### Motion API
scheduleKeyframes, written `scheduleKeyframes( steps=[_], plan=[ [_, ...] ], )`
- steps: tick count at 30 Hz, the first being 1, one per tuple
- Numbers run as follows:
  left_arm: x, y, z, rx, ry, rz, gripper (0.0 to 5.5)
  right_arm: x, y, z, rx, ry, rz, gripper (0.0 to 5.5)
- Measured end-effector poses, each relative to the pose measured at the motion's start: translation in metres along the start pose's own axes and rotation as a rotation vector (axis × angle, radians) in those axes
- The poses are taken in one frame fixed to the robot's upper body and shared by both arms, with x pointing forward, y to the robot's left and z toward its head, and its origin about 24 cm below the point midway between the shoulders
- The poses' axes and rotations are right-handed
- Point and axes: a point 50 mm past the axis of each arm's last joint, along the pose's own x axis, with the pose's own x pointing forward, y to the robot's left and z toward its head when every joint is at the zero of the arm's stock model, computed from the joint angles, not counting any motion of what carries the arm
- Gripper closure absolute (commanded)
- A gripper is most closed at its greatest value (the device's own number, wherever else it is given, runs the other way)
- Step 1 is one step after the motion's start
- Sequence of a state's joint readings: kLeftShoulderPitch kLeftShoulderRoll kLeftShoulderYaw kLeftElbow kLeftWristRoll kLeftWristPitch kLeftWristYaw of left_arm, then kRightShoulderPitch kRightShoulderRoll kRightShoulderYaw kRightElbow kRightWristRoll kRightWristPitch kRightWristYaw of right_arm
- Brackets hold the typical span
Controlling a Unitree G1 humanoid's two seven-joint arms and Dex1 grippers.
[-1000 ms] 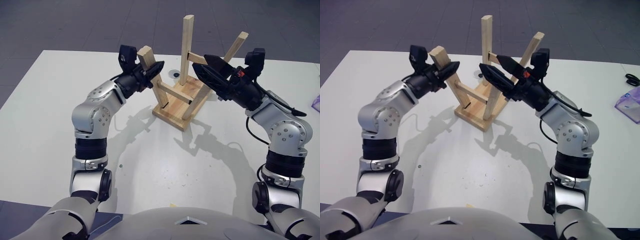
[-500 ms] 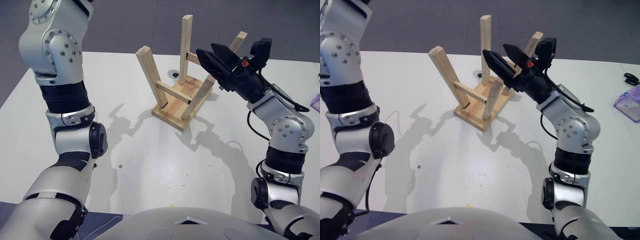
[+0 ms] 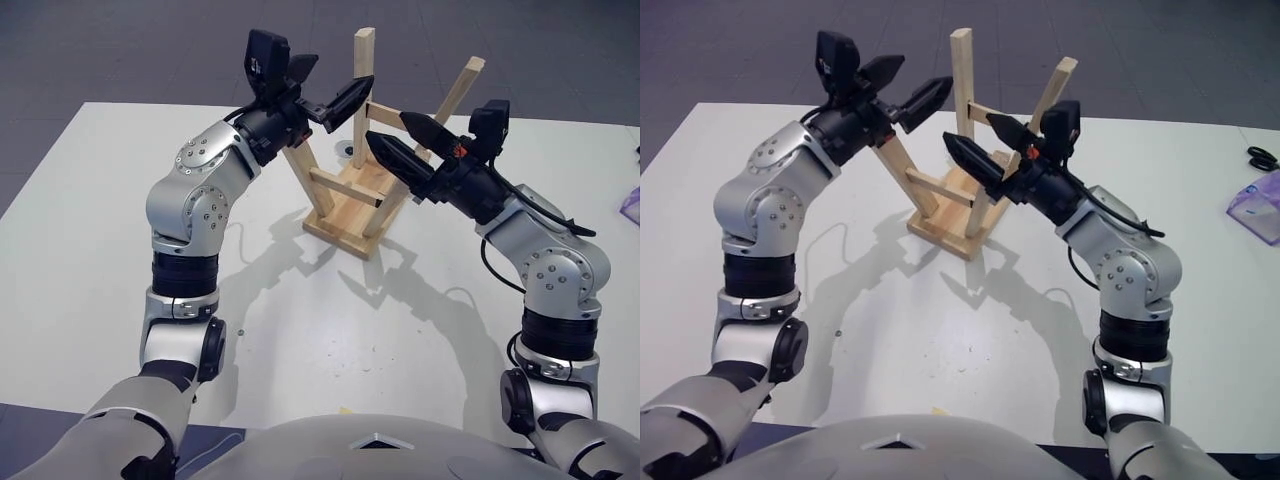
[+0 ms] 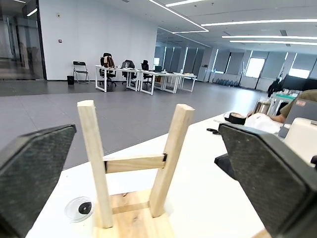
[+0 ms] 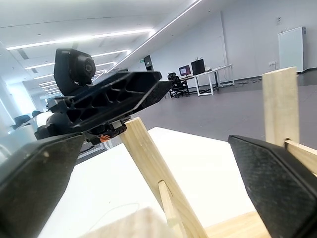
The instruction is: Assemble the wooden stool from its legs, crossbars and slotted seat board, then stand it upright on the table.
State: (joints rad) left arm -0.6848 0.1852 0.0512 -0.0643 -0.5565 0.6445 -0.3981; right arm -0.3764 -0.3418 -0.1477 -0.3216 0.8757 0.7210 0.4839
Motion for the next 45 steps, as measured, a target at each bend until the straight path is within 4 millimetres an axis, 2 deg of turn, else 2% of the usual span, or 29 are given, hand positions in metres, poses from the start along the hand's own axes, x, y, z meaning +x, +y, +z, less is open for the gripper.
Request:
scheduleKeyframes(
  steps=[3, 6, 9, 12, 14, 16, 17, 18, 19, 24, 30, 32, 34, 36, 37, 39, 41, 43, 45],
  plan=[
    [0.0, 0.001, 0.006, -0.071, -0.042, 0.032, 0.13, 0.0, 0.001, 0.002, 0.032, -0.045, 0.0, 0.1],
    [0.0, 0.006, 0.016, -0.131, -0.087, 0.079, 0.13, 0.0, 0.001, 0.013, 0.066, -0.124, 0.004, 0.1],
    [0.002, 0.008, 0.054, -0.104, -0.202, 0.096, 0.13, 0.002, 0.0, 0.027, 0.081, -0.19, -0.001, 0.1],
    [0.004, 0.009, 0.089, -0.018, -0.299, 0.113, 0.13, 0.006, 0.002, 0.053, 0.074, -0.318, -0.017, 0.1],
    [0.007, 0.015, 0.084, 0.03, -0.262, 0.138, 0.13, 0.01, 0.008, 0.069, 0.074, -0.389, -0.007, 0.1],
    [0.011, 0.021, 0.06, 0.017, -0.177, 0.151, 0.13, 0.019, 0.016, 0.073, 0.061, -0.398, 0.015, 0.1],
    [0.014, 0.024, 0.04, -0.006, -0.115, 0.162, 0.13, 0.024, 0.017, 0.068, 0.056, -0.364, 0.006, 0.1],
    [0.016, 0.025, 0.012, -0.024, -0.043, 0.17, 0.13, 0.031, 0.013, 0.047, 0.035, -0.259, -0.04, 0.1],
    [0.018, 0.023, 0.007, 0.001, -0.035, 0.161, 0.13, 0.033, 0.008, 0.026, 0.027, -0.178, -0.08, 0.1],
    [0.013, 0.017, -0.001, 0.077, -0.039, 0.153, 0.13, 0.021, 0.007, 0.013, -0.085, -0.151, -0.109, 0.1],
    [0.005, 0.014, -0.007, 0.069, -0.037, 0.156, 0.13, 0.017, 0.001, 0.011, -0.011, -0.181, -0.132, 0.1],
    [0.004, 0.014, -0.002, 0.054, -0.049, 0.155, 0.13, 0.015, -0.006, 0.017, 0.053, -0.206, -0.164, 0.1],
    [0.002, 0.016, 0.007, 0.014, -0.077, 0.165, 0.13, 0.015, -0.017, 0.033, 0.073, -0.265, -0.22, 0.1],
    [-0.005, 0.024, 0.015, -0.041, -0.105, 0.205, 0.13, 0.012, -0.031, 0.046, 0.01, -0.285, -0.32, 0.1],
    [-0.009, 0.03, 0.021, -0.064, -0.127, 0.228, 0.13, 0.008, -0.04, 0.045, -0.029, -0.266, -0.388, 0.1],
    [-0.022, 0.042, 0.04, -0.063, -0.19, 0.272, 0.13, 0.0, -0.057, 0.035, -0.105, -0.18, -0.511, 0.1],
    [-0.044, 0.063, 0.069, 0.005, -0.246, 0.365, 0.13, -0.014, -0.067, 0.008, -0.227, 0.02, -0.56, 0.1],
    [-0.06, 0.077, 0.077, 0.044, -0.247, 0.447, 0.13, -0.022, -0.062, -0.019, -0.219, 0.158, -0.49, 0.1],
    [-0.072, 0.088, 0.071, 0.07, -0.207, 0.521, 0.13, -0.023, -0.041, -0.039, -0.189, 0.241, -0.35, 0.1]
  ],
)
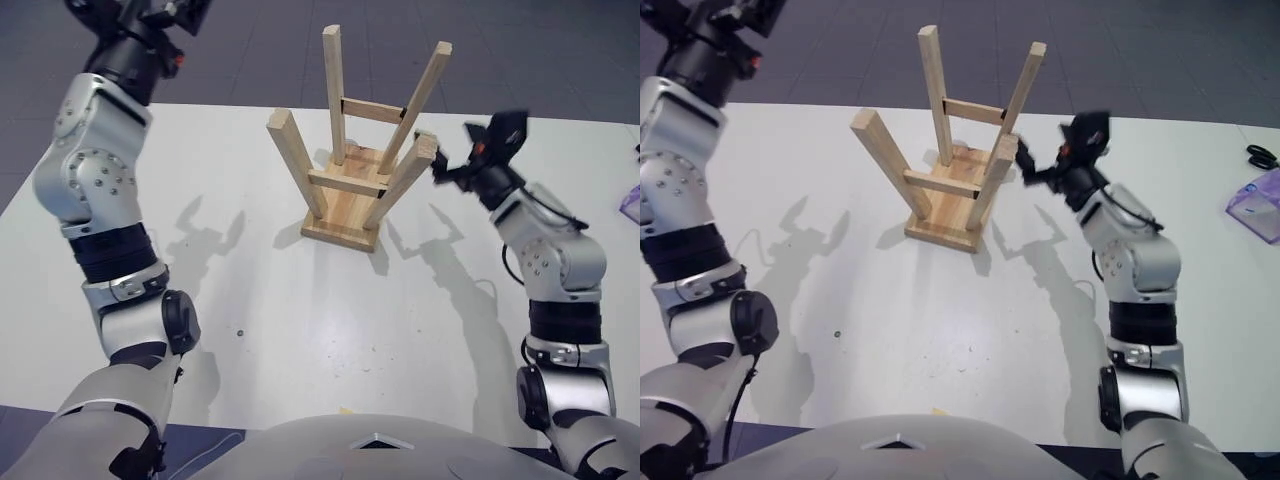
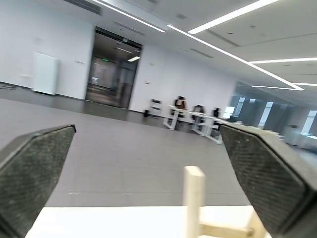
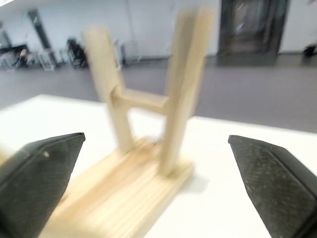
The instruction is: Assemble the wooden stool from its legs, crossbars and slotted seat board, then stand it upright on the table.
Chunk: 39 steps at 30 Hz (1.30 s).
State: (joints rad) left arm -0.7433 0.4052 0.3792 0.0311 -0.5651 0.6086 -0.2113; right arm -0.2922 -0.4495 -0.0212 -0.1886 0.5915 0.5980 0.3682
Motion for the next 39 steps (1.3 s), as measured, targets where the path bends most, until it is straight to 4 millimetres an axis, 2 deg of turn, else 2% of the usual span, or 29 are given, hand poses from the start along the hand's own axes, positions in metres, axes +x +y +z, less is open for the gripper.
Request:
scheduleKeyframes(
  steps=[3, 5, 8, 10, 12, 14, 17, 19, 21, 24, 29, 33, 36, 39],
  plan=[
    [-0.01, 0.013, -0.022, 0.026, 0.082, 0.068, 0.13, -0.002, 0.041, -0.004, 0.004, 0.03, 0.261, 0.1],
    [-0.015, 0.017, -0.03, 0.042, 0.11, 0.09, 0.13, -0.005, 0.051, -0.005, 0.002, 0.038, 0.324, 0.1],
    [-0.024, 0.025, -0.029, 0.063, 0.115, 0.105, 0.13, -0.017, 0.037, -0.018, 0.052, 0.112, 0.329, 0.1],
    [-0.033, 0.039, -0.024, 0.12, 0.114, 0.138, 0.13, -0.034, 0.028, -0.034, 0.103, 0.198, 0.376, 0.1],
    [-0.047, 0.062, -0.022, 0.217, 0.147, 0.194, 0.13, -0.041, 0.004, -0.053, 0.091, 0.265, 0.266, 0.1],
    [-0.065, 0.071, -0.03, 0.269, 0.235, 0.124, 0.13, -0.04, -0.018, -0.059, 0.077, 0.273, 0.149, 0.1],
    [-0.109, 0.058, -0.065, 0.295, 0.487, -0.178, 0.13, -0.028, -0.032, -0.042, 0.037, 0.183, 0.102, 0.1],
    [-0.134, 0.04, -0.077, 0.251, 0.61, -0.363, 0.13, -0.025, -0.034, -0.035, 0.01, 0.151, 0.097, 0.1],
    [-0.149, 0.02, -0.079, 0.213, 0.676, -0.524, 0.13, -0.025, -0.035, -0.036, 0.012, 0.149, 0.097, 0.1],
    [-0.145, 0.007, -0.088, 0.242, 0.687, -0.554, 0.13, -0.024, -0.035, -0.038, 0.007, 0.145, 0.087, 0.1],
    [-0.125, -0.033, -0.104, 0.206, 0.597, -0.637, 0.13, -0.019, -0.035, -0.04, 0.011, 0.142, 0.079, 0.1],
    [-0.122, -0.048, -0.116, 0.201, 0.604, -0.686, 0.13, -0.017, -0.037, -0.039, -0.011, 0.142, 0.066, 0.1],
    [-0.112, -0.044, -0.129, 0.329, 0.621, -0.625, 0.6, -0.015, -0.035, -0.039, -0.006, 0.135, 0.07, 0.1],
    [-0.104, -0.059, -0.134, 0.356, 0.58, -0.649, 1.15, -0.013, -0.034, -0.04, -0.008, 0.13, 0.07, 0.1]
  ],
)
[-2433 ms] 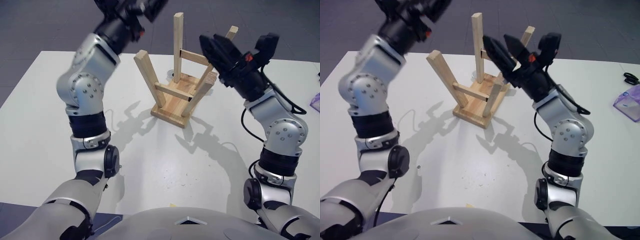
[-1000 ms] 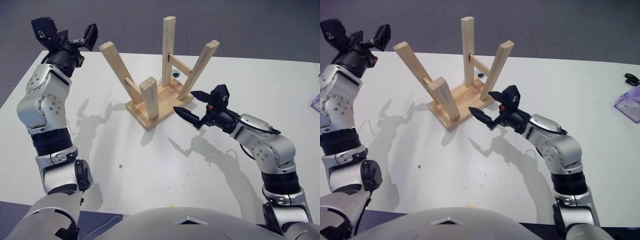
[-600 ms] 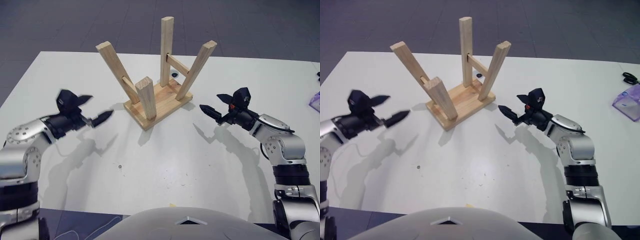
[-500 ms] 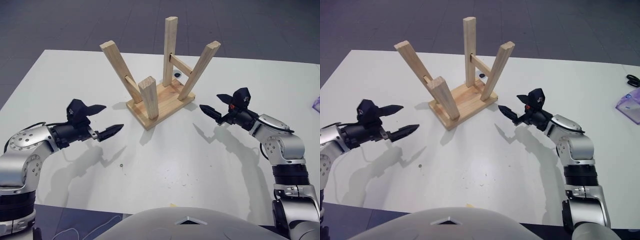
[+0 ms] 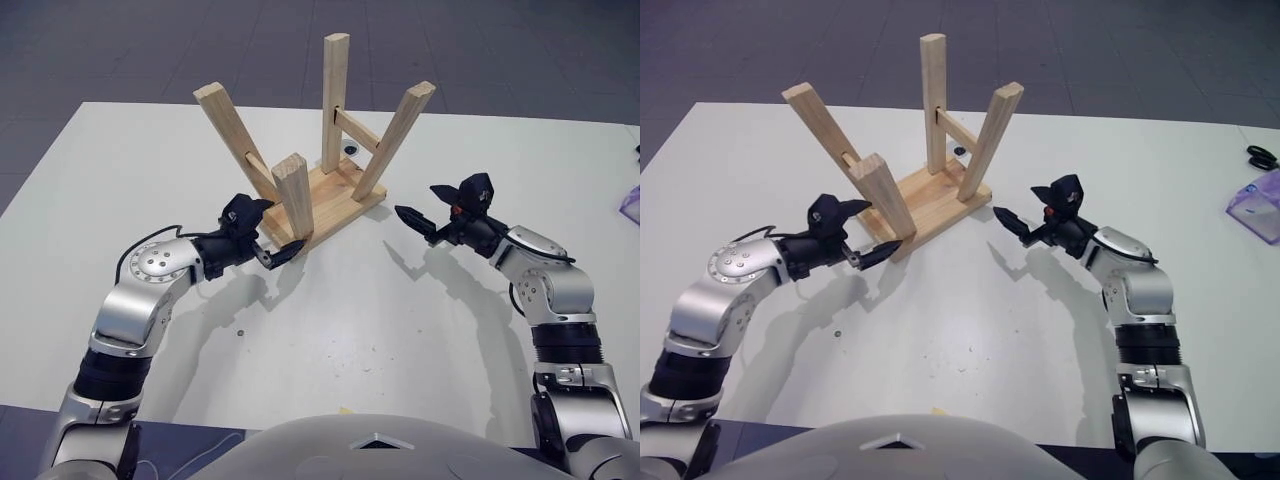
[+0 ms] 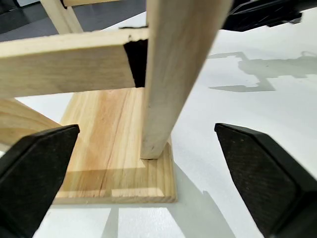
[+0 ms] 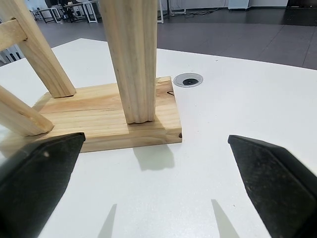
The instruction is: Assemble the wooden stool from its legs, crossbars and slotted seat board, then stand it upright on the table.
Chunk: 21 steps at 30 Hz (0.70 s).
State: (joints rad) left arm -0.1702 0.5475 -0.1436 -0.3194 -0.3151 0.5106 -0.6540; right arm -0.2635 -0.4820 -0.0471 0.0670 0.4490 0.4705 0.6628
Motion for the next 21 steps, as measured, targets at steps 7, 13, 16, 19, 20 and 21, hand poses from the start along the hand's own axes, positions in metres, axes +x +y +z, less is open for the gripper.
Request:
scheduleKeyframes(
  steps=[7, 13, 16, 19, 20, 21],
  plan=[
    [0.018, -0.017, 0.013, 0.03, -0.055, -0.103, 2.2, 0.002, 0.001, -0.001, -0.011, 0.0, -0.016, 0.1],
    [0.016, -0.003, 0.006, 0.073, -0.001, -0.064, 3.29, 0.0, -0.001, 0.0, -0.018, -0.008, -0.037, 0.1],
    [0.022, -0.004, 0.011, 0.088, -0.023, -0.055, 3.72, 0.001, -0.002, 0.0, -0.02, -0.01, -0.045, 0.1],
    [0.032, -0.021, 0.016, 0.072, -0.063, -0.129, 3.8, 0.003, 0.0, -0.001, -0.015, -0.013, -0.043, 0.1],
    [0.032, -0.026, 0.018, 0.065, -0.07, -0.156, 3.79, 0.003, 0.001, -0.001, -0.015, -0.014, -0.041, 0.1],
    [0.03, -0.03, 0.018, 0.056, -0.073, -0.182, 3.6, 0.003, 0.001, -0.002, -0.017, -0.011, -0.043, 0.1]
  ],
)
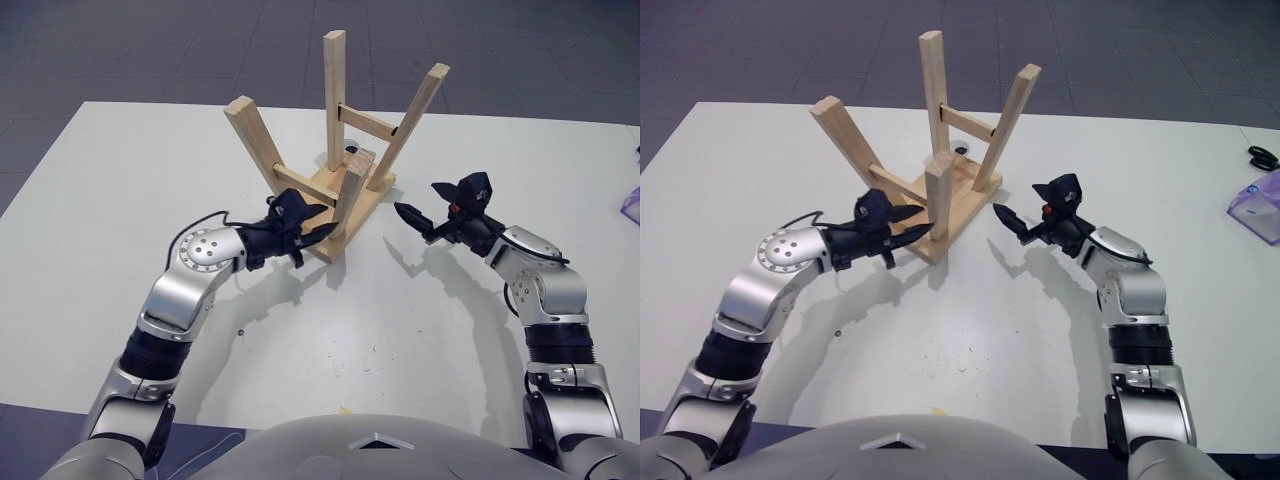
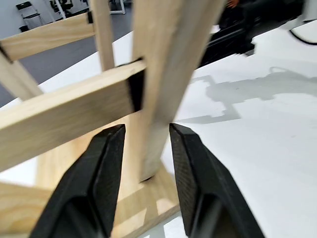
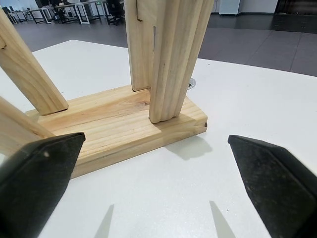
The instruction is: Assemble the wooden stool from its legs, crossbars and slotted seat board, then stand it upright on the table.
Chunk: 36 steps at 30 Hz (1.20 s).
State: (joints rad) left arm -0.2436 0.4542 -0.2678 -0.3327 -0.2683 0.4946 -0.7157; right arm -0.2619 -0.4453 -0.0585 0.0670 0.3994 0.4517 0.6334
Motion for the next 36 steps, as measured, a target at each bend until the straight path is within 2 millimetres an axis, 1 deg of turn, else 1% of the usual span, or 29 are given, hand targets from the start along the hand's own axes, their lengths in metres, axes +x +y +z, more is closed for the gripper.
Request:
scheduleKeyframes(
  steps=[2, 5, 6, 7, 9, 12, 15, 17, 19, 21, 22, 23, 24, 27, 30, 33, 36],
  plan=[
    [-0.004, -0.002, -0.003, -0.012, 0.018, -0.019, 3.25, 0.0, 0.0, 0.0, -0.003, 0.002, -0.002, 0.1],
    [-0.016, 0.009, -0.002, 0.004, 0.041, 0.034, 2.73, -0.002, -0.001, -0.001, 0.0, 0.002, -0.007, 0.1],
    [-0.017, 0.012, -0.001, 0.009, 0.045, 0.05, 2.51, -0.002, -0.001, -0.002, 0.002, 0.005, -0.009, 0.1],
    [-0.016, 0.013, -0.001, 0.013, 0.045, 0.059, 2.42, -0.003, -0.001, -0.003, 0.003, 0.007, -0.01, 0.1],
    [-0.009, 0.012, -0.001, 0.012, 0.039, 0.081, 2.1, -0.003, -0.001, -0.003, 0.004, 0.007, -0.011, 0.1],
    [0.006, -0.002, -0.001, -0.002, 0.018, 0.029, 1.64, -0.002, -0.001, -0.004, -0.002, 0.012, -0.015, 0.1],
    [0.009, -0.009, 0.0, 0.003, 0.017, 0.009, 1.17, -0.002, -0.001, -0.004, -0.003, 0.012, -0.015, 0.1],
    [0.012, -0.009, -0.004, 0.047, 0.059, 0.064, 0.79, -0.002, -0.001, -0.004, -0.003, 0.013, -0.015, 0.1],
    [0.017, -0.007, -0.009, 0.079, 0.098, 0.14, 0.53, -0.003, -0.001, -0.005, -0.001, 0.014, -0.015, 0.1],
    [0.029, -0.009, -0.013, 0.105, 0.122, 0.207, 0.2, -0.003, 0.0, -0.006, 0.002, 0.015, -0.016, 0.1],
    [0.035, -0.012, -0.013, 0.1, 0.114, 0.209, 0.38, -0.003, 0.001, -0.007, 0.005, 0.014, -0.016, 0.1],
    [0.04, -0.016, -0.013, 0.083, 0.103, 0.201, 0.4, -0.003, 0.001, -0.007, 0.007, 0.014, -0.017, 0.1],
    [0.044, -0.019, -0.012, 0.067, 0.089, 0.193, 0.59, -0.002, 0.001, -0.007, 0.007, 0.013, -0.017, 0.1],
    [0.048, -0.02, -0.016, 0.017, 0.082, 0.193, 1.15, -0.002, 0.002, -0.007, 0.006, 0.014, -0.019, 0.1],
    [0.045, -0.015, -0.019, 0.002, 0.084, 0.198, 1.64, -0.002, 0.002, -0.007, 0.001, 0.011, -0.019, 0.1],
    [0.036, -0.004, -0.02, 0.006, 0.074, 0.247, 2.19, -0.002, 0.002, -0.007, 0.0, 0.01, -0.02, 0.1],
    [0.029, 0.001, -0.03, 0.003, 0.097, 0.269, 2.74, -0.002, 0.002, -0.007, 0.0, 0.01, -0.023, 0.1]
  ],
)
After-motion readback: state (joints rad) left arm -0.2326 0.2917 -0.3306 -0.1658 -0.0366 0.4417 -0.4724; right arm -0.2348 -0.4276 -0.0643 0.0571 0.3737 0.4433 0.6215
